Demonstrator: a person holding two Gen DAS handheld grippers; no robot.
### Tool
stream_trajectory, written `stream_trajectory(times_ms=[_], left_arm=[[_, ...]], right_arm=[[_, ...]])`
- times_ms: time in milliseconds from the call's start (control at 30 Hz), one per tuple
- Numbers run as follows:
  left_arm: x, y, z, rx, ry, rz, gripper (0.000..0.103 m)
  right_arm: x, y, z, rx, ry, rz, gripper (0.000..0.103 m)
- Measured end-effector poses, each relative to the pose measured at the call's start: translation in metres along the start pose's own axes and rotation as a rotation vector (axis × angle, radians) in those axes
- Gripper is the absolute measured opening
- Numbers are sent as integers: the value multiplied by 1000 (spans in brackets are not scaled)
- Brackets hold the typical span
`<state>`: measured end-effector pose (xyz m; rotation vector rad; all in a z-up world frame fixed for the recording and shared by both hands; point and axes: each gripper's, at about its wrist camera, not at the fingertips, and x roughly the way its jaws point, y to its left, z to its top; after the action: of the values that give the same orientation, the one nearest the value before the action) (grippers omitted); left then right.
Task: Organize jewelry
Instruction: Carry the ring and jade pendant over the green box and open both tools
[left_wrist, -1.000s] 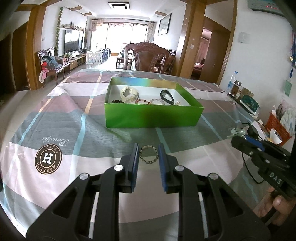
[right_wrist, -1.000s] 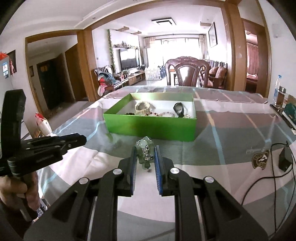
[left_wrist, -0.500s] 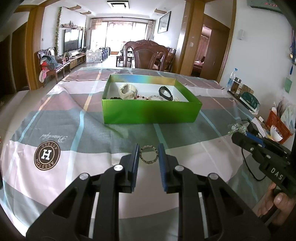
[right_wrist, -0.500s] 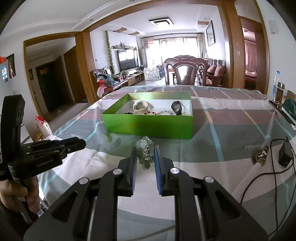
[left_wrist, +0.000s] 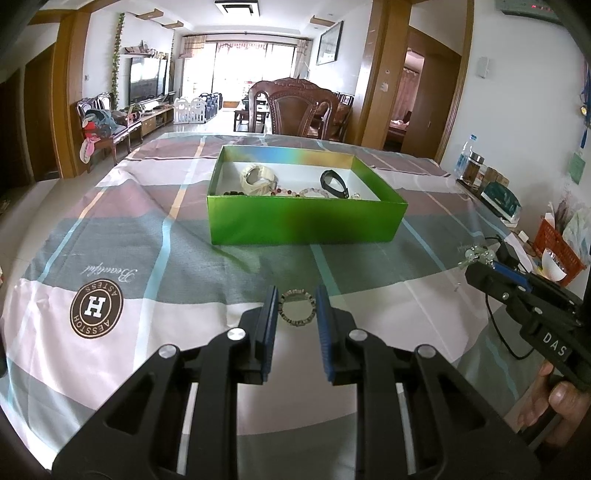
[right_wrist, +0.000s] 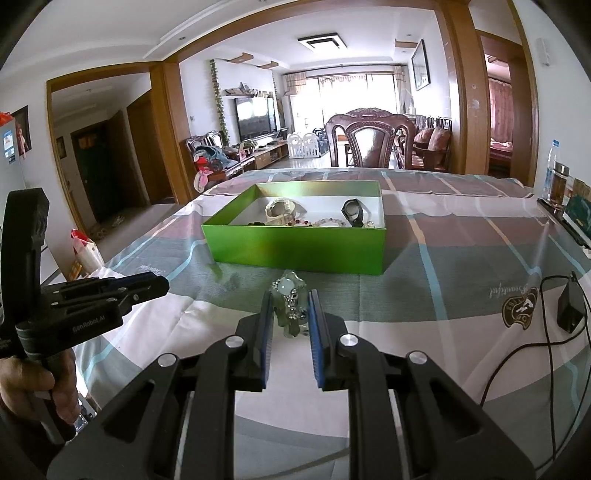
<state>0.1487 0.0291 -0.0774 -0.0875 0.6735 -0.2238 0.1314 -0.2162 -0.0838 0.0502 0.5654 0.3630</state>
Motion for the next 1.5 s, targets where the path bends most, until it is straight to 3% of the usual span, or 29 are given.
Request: stream_trajectory(times_ms=[267,500,900,1200,1500], left_arm=[[-5,2,15,8,-20,-6,21],[-15,0,58,35,-97,3,21],[-12,-9,129,76,-154,-4,21],[22,-12,167,90,-112,-8,21],[73,-13,185,81,-36,3,21]], right_arm=[[2,-5,11,4,-6,12,18],[4,-13,53,-31,-64,-9,18],[23,-20,113,-59,-107,-13,18],[56,-28,136,-61,-72,-14,18],[101,-42,150,-14,-11,8,18]])
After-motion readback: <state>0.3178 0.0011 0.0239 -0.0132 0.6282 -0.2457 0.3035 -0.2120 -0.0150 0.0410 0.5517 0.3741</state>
